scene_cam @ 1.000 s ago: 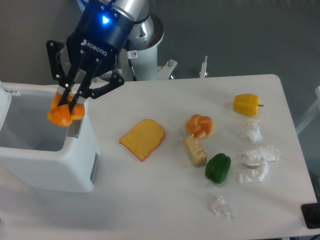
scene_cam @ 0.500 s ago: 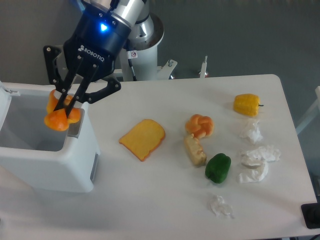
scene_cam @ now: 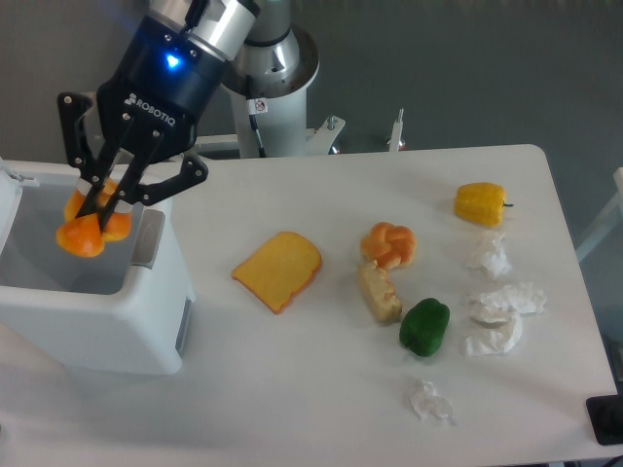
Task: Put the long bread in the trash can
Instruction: 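Lower the long bread into the opening of the trash bin, then open the gripper to drop the bread into the bin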
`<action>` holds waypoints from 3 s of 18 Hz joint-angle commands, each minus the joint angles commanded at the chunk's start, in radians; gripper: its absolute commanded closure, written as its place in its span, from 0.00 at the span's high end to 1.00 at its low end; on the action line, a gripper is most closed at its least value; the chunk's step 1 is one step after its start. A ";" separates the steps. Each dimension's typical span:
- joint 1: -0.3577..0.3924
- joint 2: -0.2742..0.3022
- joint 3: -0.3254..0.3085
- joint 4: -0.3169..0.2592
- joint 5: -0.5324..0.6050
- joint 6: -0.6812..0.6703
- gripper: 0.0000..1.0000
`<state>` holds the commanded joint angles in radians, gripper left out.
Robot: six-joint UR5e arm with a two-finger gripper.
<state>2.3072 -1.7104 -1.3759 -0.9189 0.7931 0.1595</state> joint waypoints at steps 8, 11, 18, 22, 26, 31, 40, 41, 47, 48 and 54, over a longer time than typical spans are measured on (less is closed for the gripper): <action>-0.022 -0.011 -0.014 0.000 0.000 0.002 0.21; -0.022 -0.029 -0.008 0.014 0.000 0.002 0.21; -0.034 -0.035 -0.018 0.017 0.002 0.002 0.21; -0.043 -0.034 -0.032 0.017 0.003 0.002 0.23; -0.045 -0.034 -0.043 0.018 0.003 0.003 0.27; -0.046 -0.035 -0.045 0.021 0.003 0.014 0.45; -0.051 -0.032 -0.052 0.021 0.003 0.061 0.85; -0.051 -0.032 -0.052 0.021 0.003 0.061 0.89; -0.043 -0.034 -0.052 0.021 0.008 0.100 1.00; -0.038 -0.035 -0.054 0.021 0.011 0.104 1.00; 0.058 -0.043 -0.064 0.015 0.052 0.231 1.00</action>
<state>2.3652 -1.7533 -1.4404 -0.9035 0.8450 0.3908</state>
